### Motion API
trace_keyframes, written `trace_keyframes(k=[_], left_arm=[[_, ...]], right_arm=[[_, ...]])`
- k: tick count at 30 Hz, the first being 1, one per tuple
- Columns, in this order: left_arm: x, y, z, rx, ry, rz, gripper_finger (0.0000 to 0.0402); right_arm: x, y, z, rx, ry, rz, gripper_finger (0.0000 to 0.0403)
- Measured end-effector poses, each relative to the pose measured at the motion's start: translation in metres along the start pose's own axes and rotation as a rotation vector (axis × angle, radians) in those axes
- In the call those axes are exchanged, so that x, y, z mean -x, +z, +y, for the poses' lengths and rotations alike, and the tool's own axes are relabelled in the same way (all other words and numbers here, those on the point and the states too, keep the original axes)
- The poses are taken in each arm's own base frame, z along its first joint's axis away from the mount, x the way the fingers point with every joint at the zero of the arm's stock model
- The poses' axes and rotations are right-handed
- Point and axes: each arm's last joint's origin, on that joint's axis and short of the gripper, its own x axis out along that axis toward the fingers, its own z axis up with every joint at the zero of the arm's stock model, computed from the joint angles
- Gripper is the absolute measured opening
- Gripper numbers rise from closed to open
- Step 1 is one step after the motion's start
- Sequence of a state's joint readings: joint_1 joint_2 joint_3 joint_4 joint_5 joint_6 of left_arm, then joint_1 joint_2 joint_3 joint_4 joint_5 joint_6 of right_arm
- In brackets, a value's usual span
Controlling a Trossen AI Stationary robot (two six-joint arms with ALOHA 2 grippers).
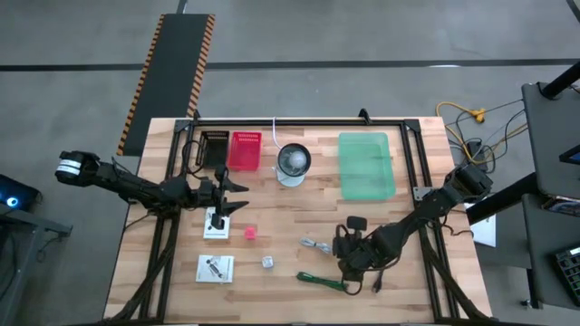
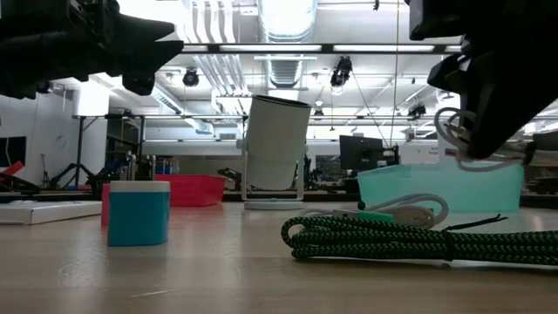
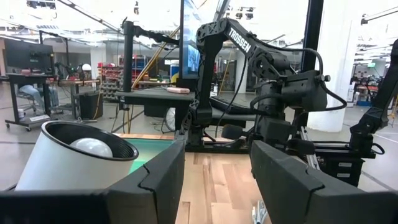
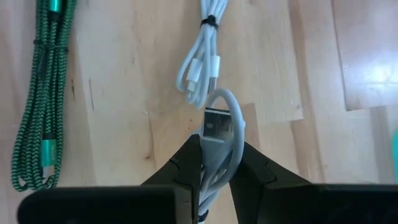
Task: Pick and place items into bin
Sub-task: Put the white charger cable into the green bin
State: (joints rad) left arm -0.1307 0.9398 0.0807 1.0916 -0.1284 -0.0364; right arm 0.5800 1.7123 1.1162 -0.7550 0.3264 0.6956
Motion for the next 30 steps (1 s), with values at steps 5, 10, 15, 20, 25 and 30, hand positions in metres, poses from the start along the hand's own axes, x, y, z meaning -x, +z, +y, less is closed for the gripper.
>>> trace_keyframes(k=[5, 10, 15, 20, 25, 30], left_arm=[[0.0, 0.0, 0.0, 0.0, 0.0, 0.0, 0.0171], [0.0, 0.0, 0.0, 0.0, 0.0, 0.0, 0.0171], [0.0, 0.0, 0.0, 0.0, 0.0, 0.0, 0.0171], [0.0, 0.0, 0.0, 0.0, 0.0, 0.001, 0.0171], [0.0, 0.0, 0.0, 0.0, 0.0, 0.001, 0.0171], [0.0, 0.0, 0.0, 0.0, 0.0, 0.001, 0.0171]], right_arm=[[0.003, 0.002, -0.004, 0.005, -0.038, 0.015, 0.0047], [0.004, 0.007, -0.01, 0.005, -0.051, 0.032, 0.0047], [0.004, 0.014, -0.018, 0.048, -0.055, 0.035, 0.0047], [0.005, 0.021, -0.029, 0.05, -0.085, 0.073, 0.0047], [0.007, 0.024, -0.041, 0.037, -0.131, 0.132, 0.0047], [0.008, 0.027, -0.052, 0.032, -0.164, 0.179, 0.0047]])
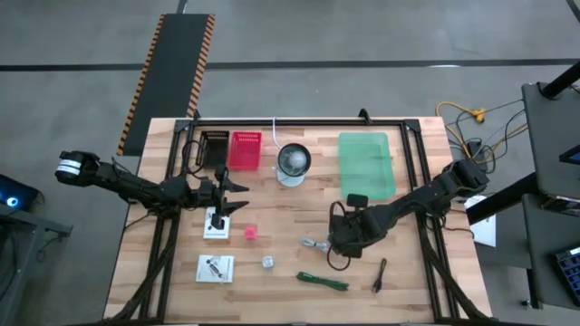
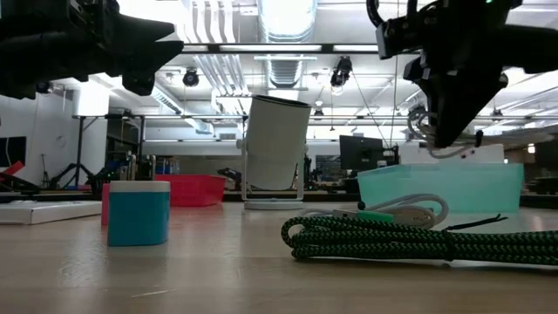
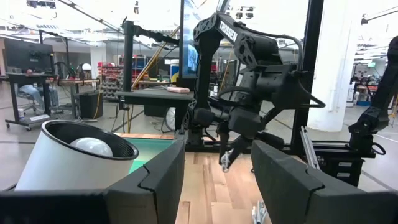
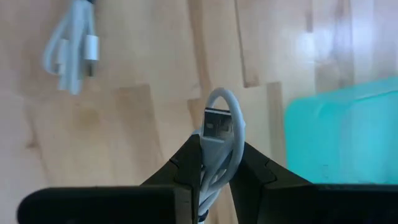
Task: Pick and place items into bin
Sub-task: Put the white charger cable into the green bin
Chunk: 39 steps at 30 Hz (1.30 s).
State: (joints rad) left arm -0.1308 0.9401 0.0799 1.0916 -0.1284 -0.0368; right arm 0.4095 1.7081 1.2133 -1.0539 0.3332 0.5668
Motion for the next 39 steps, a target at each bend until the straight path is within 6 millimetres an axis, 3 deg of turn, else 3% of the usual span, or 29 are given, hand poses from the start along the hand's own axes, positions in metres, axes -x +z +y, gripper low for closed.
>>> trace_keyframes(k=[19, 32, 39], left_arm=[[0.0, 0.0, 0.0, 0.0, 0.0, 0.0, 0.0171], [0.0, 0.0, 0.0, 0.0, 0.0, 0.0, 0.0171], [0.0, 0.0, 0.0, 0.0, 0.0, 0.001, 0.0171]], right_arm=[[0.024, 0.009, -0.053, 0.064, 0.021, -0.072, 0.0048], [0.046, 0.006, -0.112, -0.035, 0.015, -0.16, 0.0048], [0.045, 0.007, -0.138, -0.118, -0.007, -0.167, 0.0048]])
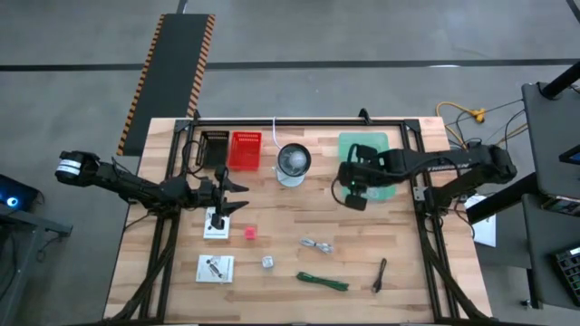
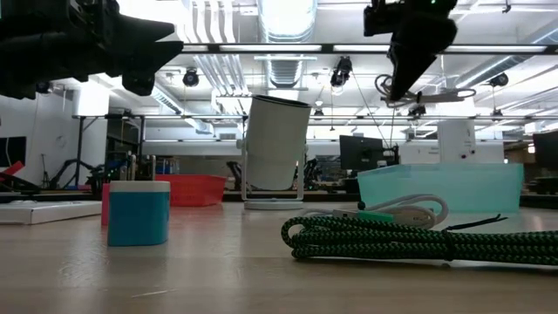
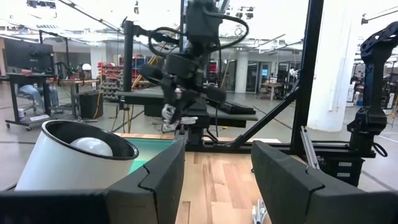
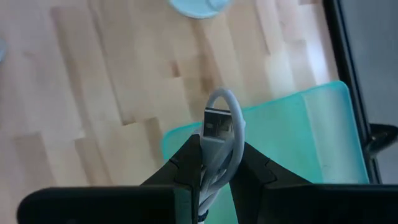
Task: Pick and place items into bin
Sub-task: Put the white charger cable into the green bin
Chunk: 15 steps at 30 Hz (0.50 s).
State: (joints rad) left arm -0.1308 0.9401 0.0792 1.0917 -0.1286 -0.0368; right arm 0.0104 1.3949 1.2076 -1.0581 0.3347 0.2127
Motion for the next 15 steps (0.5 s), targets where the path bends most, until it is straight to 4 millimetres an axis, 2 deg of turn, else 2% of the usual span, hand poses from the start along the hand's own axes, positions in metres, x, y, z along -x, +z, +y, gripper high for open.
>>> trace_keyframes(k=[9, 15], left_arm=[[0.0, 0.0, 0.0, 0.0, 0.0, 0.0, 0.0171], [0.0, 0.0, 0.0, 0.0, 0.0, 0.0, 0.0171]], right_arm=[[-0.024, 0.005, -0.022, -0.019, -0.041, 0.003, 0.0048], [-0.044, 0.002, -0.039, -0.174, -0.128, -0.034, 0.0048]])
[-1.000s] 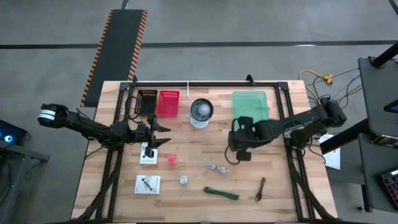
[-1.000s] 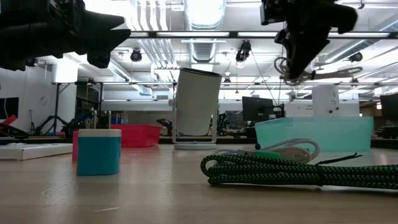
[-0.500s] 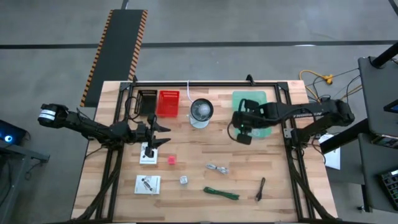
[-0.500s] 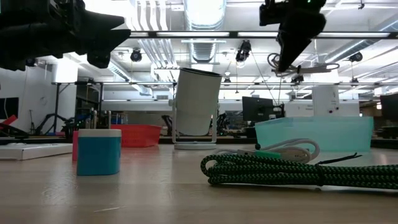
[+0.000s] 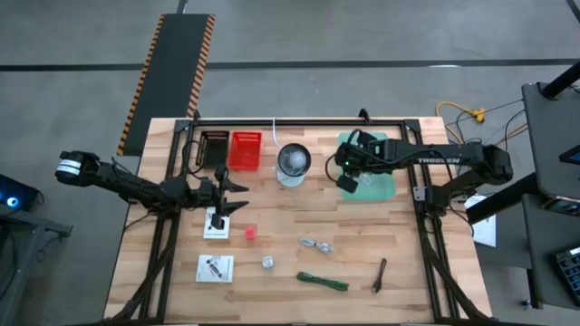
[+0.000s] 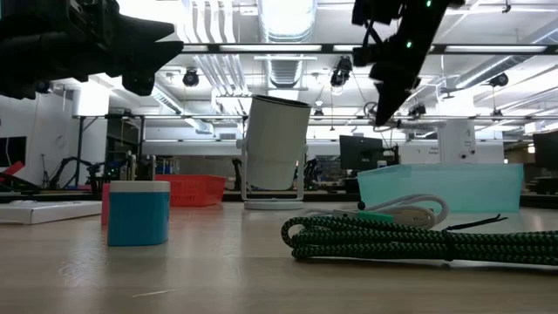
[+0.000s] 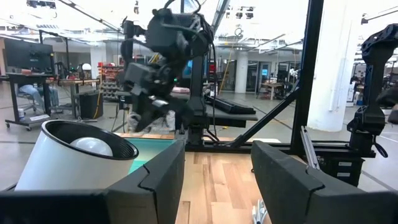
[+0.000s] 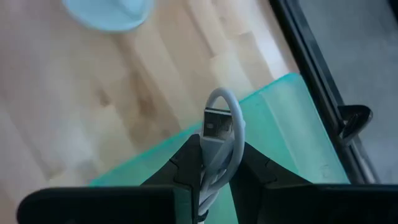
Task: Pick and place items into bin
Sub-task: Put the white charger cable into the green bin
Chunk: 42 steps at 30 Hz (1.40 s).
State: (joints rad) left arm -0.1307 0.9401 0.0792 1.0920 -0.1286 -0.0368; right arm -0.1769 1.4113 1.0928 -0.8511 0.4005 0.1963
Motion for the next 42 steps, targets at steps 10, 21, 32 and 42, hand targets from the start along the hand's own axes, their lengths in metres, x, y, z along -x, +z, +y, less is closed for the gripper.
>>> trace_keyframes(k=[10, 21, 32, 42], left_arm=[[0.0, 0.0, 0.0, 0.0, 0.0, 0.0, 0.0171], [0.0, 0.0, 0.0, 0.003, 0.0, 0.0, 0.0171], [0.0, 0.0, 0.0, 0.004, 0.0, 0.001, 0.0171], [0.0, 0.0, 0.0, 0.003, 0.0, 0.002, 0.0171]], right_arm=[[-0.039, -0.015, -0.017, -0.166, -0.031, -0.027, 0.0048], [-0.048, -0.021, -0.054, -0.397, -0.104, -0.001, 0.0048], [-0.063, -0.037, -0.079, -0.56, -0.17, 0.07, 0.0048], [-0.077, -0.06, -0.086, -0.631, -0.222, 0.149, 0.0048]])
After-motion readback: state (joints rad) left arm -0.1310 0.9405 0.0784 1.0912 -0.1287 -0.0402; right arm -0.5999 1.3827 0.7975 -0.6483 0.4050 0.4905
